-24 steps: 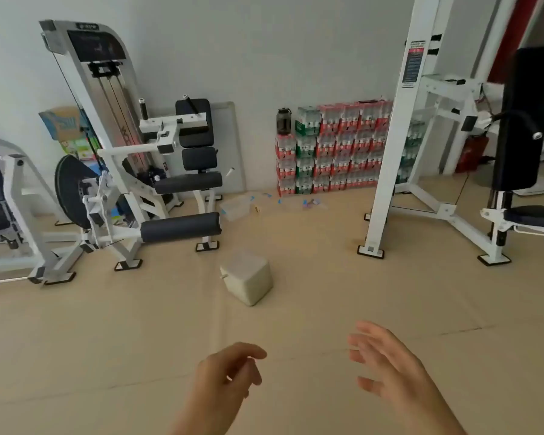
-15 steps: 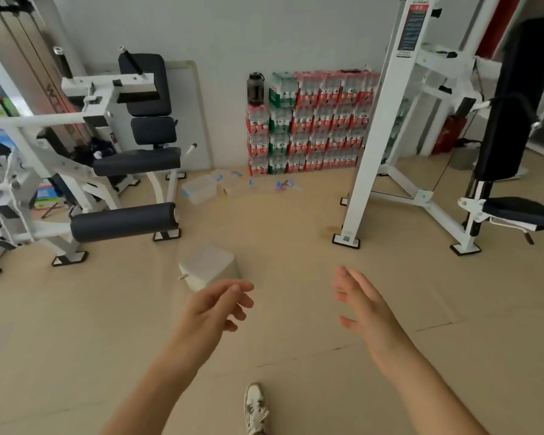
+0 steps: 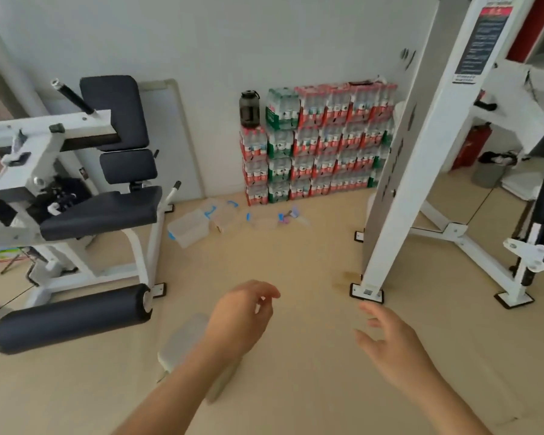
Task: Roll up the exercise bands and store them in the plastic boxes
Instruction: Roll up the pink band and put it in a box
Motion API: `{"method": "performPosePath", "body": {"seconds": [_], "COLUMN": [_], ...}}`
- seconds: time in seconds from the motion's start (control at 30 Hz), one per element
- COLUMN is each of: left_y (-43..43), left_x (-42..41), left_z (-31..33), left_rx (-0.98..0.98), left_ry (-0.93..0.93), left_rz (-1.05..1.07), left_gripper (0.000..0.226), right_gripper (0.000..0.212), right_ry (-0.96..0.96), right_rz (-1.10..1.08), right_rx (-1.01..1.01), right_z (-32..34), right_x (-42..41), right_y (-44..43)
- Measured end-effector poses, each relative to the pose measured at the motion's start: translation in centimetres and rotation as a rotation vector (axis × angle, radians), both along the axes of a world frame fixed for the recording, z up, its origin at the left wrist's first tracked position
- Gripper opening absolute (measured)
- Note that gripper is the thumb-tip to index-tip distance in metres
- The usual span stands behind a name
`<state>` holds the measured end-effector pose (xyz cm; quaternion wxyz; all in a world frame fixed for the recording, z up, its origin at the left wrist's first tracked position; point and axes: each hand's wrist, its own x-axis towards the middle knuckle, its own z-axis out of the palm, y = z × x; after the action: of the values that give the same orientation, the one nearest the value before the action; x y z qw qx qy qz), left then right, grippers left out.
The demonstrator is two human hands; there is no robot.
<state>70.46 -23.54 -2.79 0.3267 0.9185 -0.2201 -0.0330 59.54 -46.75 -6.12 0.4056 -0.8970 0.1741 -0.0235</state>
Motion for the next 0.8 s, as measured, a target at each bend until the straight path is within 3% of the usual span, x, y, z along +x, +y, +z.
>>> {"method": "performPosePath", "body": {"seconds": [0.13,0.27,0.4,0.6,0.8], "left_y": [-5.1,-11.1,-15.6,-18.1,-19.6], "left_x": [11.7,23.4,34.0,48.5,65.1], "left_z": [-2.5,-5.8,-8.0,-11.2,-18.4], "left_rx": [0.201,0.304,0.357,0.231,0.208], "left_ry": [-0.045,0.007,0.101,0.256,0.291], "left_rz": [-0.093,-0.043,0.058,0.282,0.226], "left_gripper": [0.028,0.031,0.034,0.031,0.036], "right_gripper": [0.045,0.050,0.060,0.064,0.062], "right_ry": [0.080,0.129,0.235,0.409,0.465], "right_rz": [0.112,0.188,0.198,0.044,0.005], "right_rx": [-0.220,-0.308,-0.129,0.199,0.187], "right_z": [-2.7,-5.4,-6.9,-9.0,-14.4], "right_x": [10.2,22.4,34.0,51.3,68.9], "right_y": [-5.4,-11.5,-15.8,-19.8,-20.9]}}
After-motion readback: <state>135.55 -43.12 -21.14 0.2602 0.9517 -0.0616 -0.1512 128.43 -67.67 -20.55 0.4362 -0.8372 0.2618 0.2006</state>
